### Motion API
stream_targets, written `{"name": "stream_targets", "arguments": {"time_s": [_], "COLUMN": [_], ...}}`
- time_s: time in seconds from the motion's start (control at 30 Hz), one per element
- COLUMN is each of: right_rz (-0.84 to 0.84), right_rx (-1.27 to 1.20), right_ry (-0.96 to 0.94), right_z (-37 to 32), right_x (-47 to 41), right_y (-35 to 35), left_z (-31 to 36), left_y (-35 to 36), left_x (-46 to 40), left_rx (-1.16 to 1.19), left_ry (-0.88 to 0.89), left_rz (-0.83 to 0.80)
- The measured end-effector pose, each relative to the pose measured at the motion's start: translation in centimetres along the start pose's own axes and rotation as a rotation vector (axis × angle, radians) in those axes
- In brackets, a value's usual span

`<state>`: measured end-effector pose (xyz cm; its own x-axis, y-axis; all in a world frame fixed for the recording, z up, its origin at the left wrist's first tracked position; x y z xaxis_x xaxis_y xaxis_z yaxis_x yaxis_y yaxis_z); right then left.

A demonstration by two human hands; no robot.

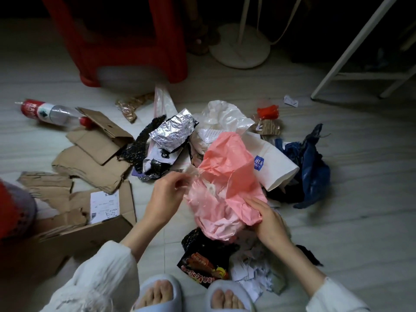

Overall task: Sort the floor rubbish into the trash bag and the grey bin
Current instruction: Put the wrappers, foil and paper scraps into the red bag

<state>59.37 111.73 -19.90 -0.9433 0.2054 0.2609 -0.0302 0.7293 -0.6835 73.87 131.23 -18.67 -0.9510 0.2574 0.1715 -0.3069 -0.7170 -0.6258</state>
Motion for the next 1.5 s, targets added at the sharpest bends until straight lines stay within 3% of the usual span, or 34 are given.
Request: {"name": "stream_targets", "arguments": {"time_s": [0.13, 0.33, 0.5, 0.67, 0.8, 1.0, 1.17, 1.5], "right_rz": [0.069, 0.137, 0.165, 0.167, 0.132, 0.072, 0.059, 0.040], "right_rx": [0.073, 0.169, 0.187, 0.019, -0.035, -0.093, -0.112, -0.102], "right_ry": [-0.087, -0.291, -0.481, -0.599, -0.637, -0.614, -0.505, -0.449], "right_z": [-3.0, -13.0, -22.4, -33.0, -37.4, -38.5, -37.1, -36.0], "right_x": [-0.4, -1.4, -2.8, -4.7, -5.6, -5.3, -5.1, -4.8], "right_y": [-1.4, -4.3, -5.6, -3.2, 0.4, 3.0, 2.9, 2.3], "left_z": [1.0, 3.5, 2.2, -2.3, -7.7, -11.9, -13.3, -14.5], "left_y": [-5.6, -16.4, -23.7, -31.7, -36.2, -37.2, -37.0, -36.1], "left_x": [0.6, 3.3, 5.8, 7.6, 8.5, 8.8, 9.4, 8.4], "left_rx": [0.093, 0.162, 0.208, 0.286, 0.327, 0.364, 0.327, 0.701], "left_ry": [-0.072, -0.076, -0.180, -0.406, -0.622, -0.844, -1.012, -1.013], "left_rz": [0.131, 0.389, 0.575, 0.857, 0.991, 0.817, 0.856, 0.845]}}
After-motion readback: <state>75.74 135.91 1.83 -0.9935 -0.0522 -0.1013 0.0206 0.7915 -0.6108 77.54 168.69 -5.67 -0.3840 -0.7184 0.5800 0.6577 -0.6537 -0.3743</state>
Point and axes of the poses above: each hand's wrist, its own x-axis away from the middle knuckle, its own y-axis out of the palm, z = x × y, the point moved 3 cm from there along -x, towards the middle knuckle, and after that the axes turned 15 degrees about -y, right-handed, at the moved point
